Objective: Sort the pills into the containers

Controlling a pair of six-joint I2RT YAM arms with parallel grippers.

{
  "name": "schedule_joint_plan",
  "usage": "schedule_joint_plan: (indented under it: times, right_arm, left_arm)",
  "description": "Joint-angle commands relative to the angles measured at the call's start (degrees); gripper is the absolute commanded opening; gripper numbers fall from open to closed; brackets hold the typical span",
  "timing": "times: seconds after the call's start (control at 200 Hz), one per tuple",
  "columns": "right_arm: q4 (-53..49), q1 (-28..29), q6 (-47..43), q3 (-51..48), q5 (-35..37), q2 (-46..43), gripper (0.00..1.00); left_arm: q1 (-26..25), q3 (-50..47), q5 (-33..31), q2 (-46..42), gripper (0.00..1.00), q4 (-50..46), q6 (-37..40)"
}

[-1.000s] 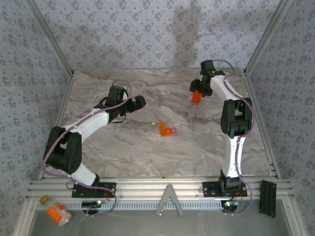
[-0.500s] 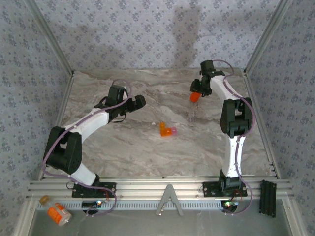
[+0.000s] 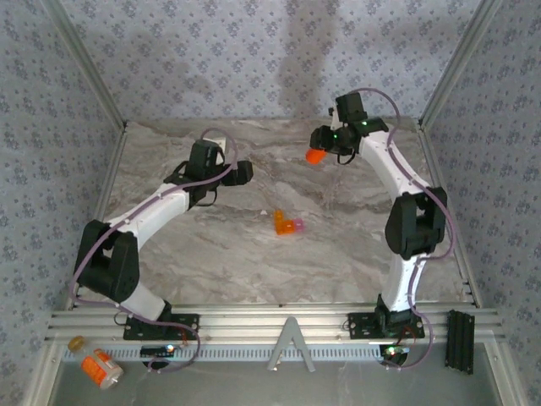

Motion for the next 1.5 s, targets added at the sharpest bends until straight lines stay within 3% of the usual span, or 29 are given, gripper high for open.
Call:
schedule_joint_plan:
  times: [0.0,0.105,0.305,0.46,0.67,1.034,1.494]
  right_arm:
    - [-2.65,0.8,1.02,0.0,-4.06,-4.99,0.41]
    - [-3.31,1.57,0.86,-0.17,-7.04,-7.54,0.41]
    - [-3.91,2.63,-0.45,-1.25,-17.11,-10.62,0.41]
    - [-4.05,3.38,-0.9,-3.27,-24.1,-12.16,0.41]
    - [-4.92,5.88,-1.11,-3.21,-26.83,-12.31,0.41]
    - [-11.29,10.48,-5.3,0.4,-26.87,-9.13,0.41]
    - [-9.67,14.18,-4.33,0.02,-26.61,-8.21,0.41]
  left_arm:
    - [0.01,1.88,-5.06,-2.29,1.0,0.29,6.21]
    - [0.03,3.69,-4.34,-1.28,1.0,-1.93,9.59]
    - [-0.15,0.5,11.16,-3.73,0.95,1.66,19.94]
    - [-1.7,-7.9,19.39,-9.36,0.93,13.12,24.11]
    - [-4.45,-15.57,27.28,-11.03,0.93,26.59,31.58]
    - [-5.17,-14.03,33.32,-7.83,0.93,28.49,35.61]
    - [-5.44,-14.79,35.4,-6.71,0.9,33.14,32.24]
